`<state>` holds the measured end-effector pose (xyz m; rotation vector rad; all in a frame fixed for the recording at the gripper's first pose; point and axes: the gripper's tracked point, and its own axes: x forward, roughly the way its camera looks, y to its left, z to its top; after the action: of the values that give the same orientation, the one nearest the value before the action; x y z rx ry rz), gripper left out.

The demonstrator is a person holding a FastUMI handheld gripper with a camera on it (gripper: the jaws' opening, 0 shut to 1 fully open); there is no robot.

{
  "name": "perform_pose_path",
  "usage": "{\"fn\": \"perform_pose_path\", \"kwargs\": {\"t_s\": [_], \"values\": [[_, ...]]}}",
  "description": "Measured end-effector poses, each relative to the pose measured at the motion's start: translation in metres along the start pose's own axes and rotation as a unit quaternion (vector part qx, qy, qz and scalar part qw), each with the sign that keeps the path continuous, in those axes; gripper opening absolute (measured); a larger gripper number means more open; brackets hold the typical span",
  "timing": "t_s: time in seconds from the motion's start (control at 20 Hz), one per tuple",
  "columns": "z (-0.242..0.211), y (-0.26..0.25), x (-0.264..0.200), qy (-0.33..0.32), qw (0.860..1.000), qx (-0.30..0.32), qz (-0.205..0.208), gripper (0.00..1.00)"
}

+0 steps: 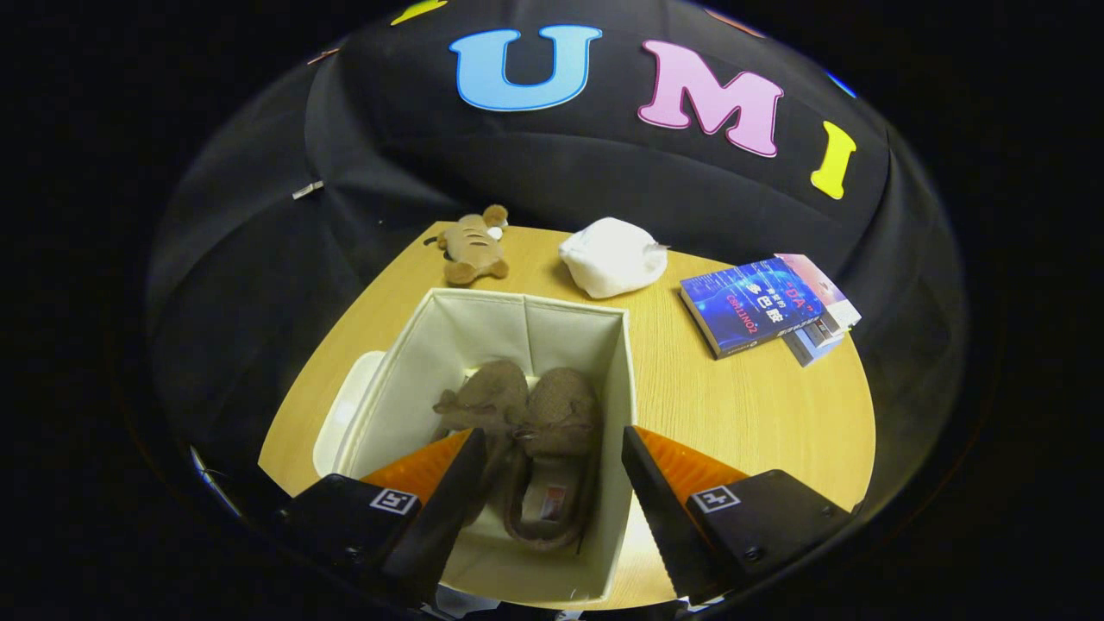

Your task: Open the storage box then place both shoes into the box .Put the left shoe in first, then the right shoe, with the right side of both shoes facing outward in a uniform manner.

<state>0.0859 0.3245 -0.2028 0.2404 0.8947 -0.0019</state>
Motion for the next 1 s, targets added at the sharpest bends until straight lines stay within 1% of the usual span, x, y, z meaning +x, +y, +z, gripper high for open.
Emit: {"fn": "perform_pose_path", "kwargs": {"t_s": [0.1, 0.2, 0.45, 0.6, 0.8, 0.9, 1.0], "values": [[0.014, 0.004, -0.008, -0.031, 0.999, 0.008, 0.021, 0.98], [0.032, 0.0, -0.021, -0.071, 0.997, 0.009, 0.034, 0.99], [0.079, -0.031, -0.071, -0.171, 0.984, -0.015, 0.039, 0.98], [0.095, -0.055, -0.102, -0.211, 0.976, -0.032, 0.043, 0.98], [0.108, -0.103, -0.14, -0.253, 0.965, -0.052, 0.046, 0.98], [0.113, -0.133, -0.159, -0.276, 0.958, -0.067, 0.038, 0.98], [0.112, -0.162, -0.173, -0.289, 0.954, -0.074, 0.03, 0.98]]}}
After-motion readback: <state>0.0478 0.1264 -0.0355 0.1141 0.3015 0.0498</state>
